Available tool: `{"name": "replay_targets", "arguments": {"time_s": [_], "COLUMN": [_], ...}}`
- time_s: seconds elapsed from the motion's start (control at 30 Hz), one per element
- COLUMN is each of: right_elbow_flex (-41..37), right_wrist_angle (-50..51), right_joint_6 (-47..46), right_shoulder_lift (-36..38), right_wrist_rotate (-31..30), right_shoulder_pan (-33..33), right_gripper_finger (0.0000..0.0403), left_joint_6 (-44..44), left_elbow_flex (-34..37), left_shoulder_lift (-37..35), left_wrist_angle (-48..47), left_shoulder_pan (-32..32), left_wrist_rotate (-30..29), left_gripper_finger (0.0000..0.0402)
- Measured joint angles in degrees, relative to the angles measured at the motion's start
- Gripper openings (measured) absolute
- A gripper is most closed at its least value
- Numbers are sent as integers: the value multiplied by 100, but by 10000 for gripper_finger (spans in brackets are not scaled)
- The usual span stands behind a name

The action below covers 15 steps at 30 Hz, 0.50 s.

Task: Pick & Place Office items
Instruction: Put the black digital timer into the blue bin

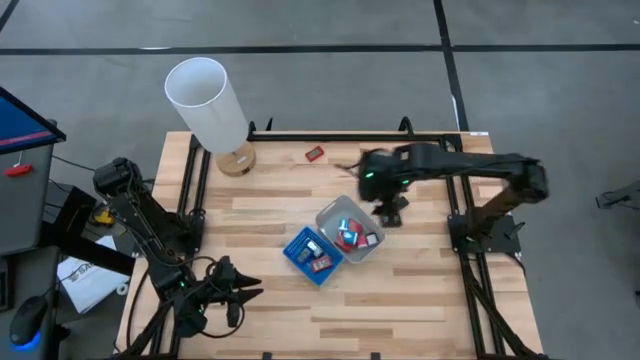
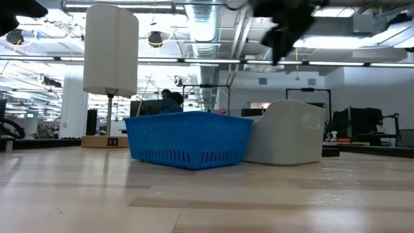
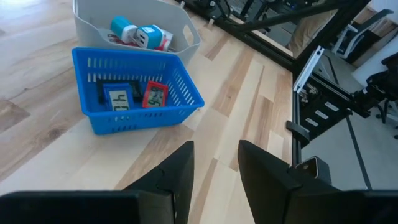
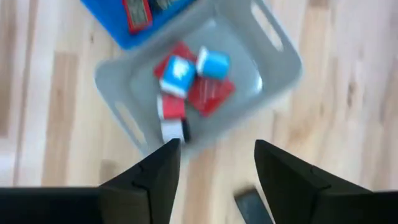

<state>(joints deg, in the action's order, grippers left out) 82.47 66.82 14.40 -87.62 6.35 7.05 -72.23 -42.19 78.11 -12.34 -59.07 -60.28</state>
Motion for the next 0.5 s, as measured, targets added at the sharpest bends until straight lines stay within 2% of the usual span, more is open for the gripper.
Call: {"name": "replay_targets", "arguments": {"time_s": [0.3, 0.5], "right_elbow_flex": [-2242, -3055], "right_wrist_angle": [-339, -999], "right_joint_6": [1520, 2472], "right_shoulder_lift": [2173, 2589], "right_wrist_rotate": [111, -39], "right_shoulder_pan": [583, 704], "right_gripper_finger": [232, 240], "left_joint_6": [-1, -2], "left_elbow_flex": [0, 0], "left_shoulder_lift": [0, 0], "left_wrist_angle": [-51, -66], "left_shoulder_pan": [15, 179], "left_wrist_rotate": [-325, -323], "left_gripper_finger": [121, 121]}}
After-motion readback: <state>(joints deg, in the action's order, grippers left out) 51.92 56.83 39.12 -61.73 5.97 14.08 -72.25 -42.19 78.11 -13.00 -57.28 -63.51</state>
